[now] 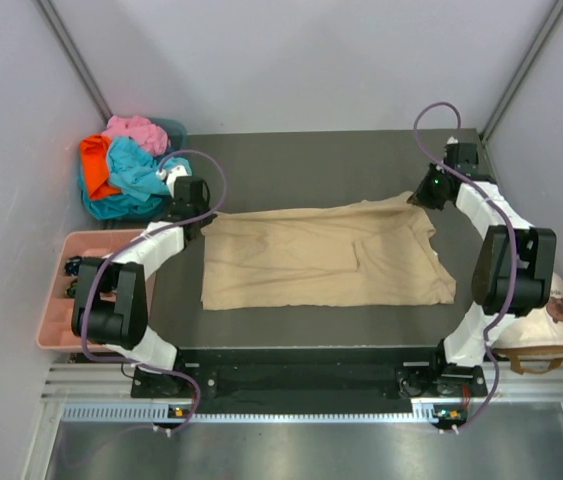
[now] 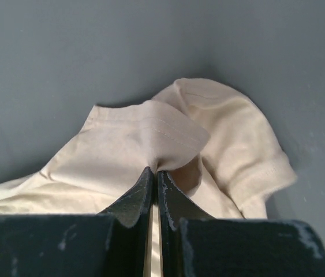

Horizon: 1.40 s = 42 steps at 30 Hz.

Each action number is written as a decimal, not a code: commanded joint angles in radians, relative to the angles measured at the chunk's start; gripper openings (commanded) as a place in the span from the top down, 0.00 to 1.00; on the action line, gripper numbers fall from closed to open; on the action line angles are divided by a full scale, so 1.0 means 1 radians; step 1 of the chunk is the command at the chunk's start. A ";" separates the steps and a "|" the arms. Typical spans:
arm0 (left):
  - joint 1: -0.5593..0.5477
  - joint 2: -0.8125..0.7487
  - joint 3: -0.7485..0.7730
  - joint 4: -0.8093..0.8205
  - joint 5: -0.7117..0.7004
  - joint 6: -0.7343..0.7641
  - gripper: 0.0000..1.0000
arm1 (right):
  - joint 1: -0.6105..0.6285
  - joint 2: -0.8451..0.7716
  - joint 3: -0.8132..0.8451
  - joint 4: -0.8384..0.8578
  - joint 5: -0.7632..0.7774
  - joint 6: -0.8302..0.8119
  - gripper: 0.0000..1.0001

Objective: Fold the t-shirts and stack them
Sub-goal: Fold the other side of the tshirt into a rectangle

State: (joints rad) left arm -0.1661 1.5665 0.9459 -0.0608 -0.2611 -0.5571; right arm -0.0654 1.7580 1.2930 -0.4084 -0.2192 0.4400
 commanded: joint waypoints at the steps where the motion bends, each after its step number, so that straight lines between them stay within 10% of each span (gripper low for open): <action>1: -0.001 -0.085 -0.025 0.006 -0.052 -0.015 1.00 | 0.010 -0.129 -0.058 0.029 0.099 0.051 1.00; 42: -0.087 -0.356 -0.315 -0.142 -0.079 -0.145 1.00 | 0.010 -0.468 -0.359 -0.055 0.213 0.089 1.00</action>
State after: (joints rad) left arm -0.2504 1.2449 0.6357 -0.1902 -0.2874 -0.6830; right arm -0.0654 1.3418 0.9413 -0.4618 -0.0269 0.5251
